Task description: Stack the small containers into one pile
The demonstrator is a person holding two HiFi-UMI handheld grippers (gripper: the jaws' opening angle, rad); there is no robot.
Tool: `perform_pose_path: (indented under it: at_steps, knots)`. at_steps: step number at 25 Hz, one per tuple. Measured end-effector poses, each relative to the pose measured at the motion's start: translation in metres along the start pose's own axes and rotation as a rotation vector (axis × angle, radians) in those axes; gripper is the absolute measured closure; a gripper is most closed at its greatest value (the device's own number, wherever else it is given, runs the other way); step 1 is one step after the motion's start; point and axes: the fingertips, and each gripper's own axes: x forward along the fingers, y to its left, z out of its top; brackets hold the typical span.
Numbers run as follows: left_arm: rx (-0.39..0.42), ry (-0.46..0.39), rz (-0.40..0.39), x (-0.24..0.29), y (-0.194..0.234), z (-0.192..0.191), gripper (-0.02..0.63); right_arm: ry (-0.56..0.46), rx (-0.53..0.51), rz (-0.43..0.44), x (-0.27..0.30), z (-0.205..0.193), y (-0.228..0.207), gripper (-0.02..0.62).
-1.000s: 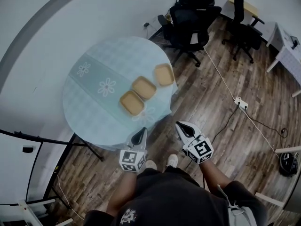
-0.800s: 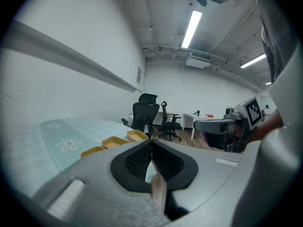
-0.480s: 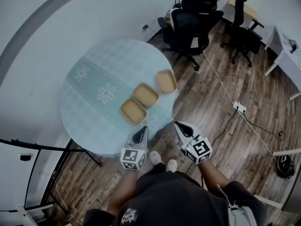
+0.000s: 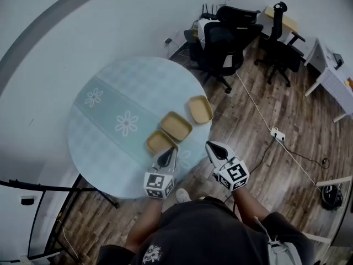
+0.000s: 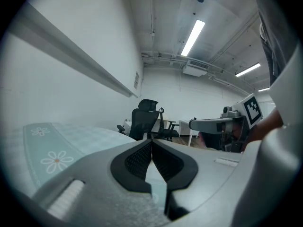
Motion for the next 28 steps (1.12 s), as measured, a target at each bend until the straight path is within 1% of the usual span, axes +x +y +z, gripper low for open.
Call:
perform_pose_path:
  at_steps: [5,12,20,24,28]
  knots:
    - [0.008,-0.004,-0.021,0.012,0.018,0.004,0.6,0.02,0.012,-0.038,0.017,-0.007,-0.009,0.595]
    - [0.002,0.025,-0.035,0.041,0.023,-0.003,0.6,0.046,0.03,-0.036,0.034,-0.018,-0.03,0.595]
    - [-0.021,0.088,-0.016,0.082,0.028,-0.024,0.6,0.086,0.047,0.009,0.061,-0.041,-0.06,0.595]
    - [-0.03,0.123,0.008,0.103,0.03,-0.036,0.6,0.102,0.056,0.002,0.072,-0.057,-0.081,0.595]
    - [-0.031,0.148,0.013,0.123,0.027,-0.047,0.6,0.116,0.05,-0.016,0.08,-0.068,-0.112,0.595]
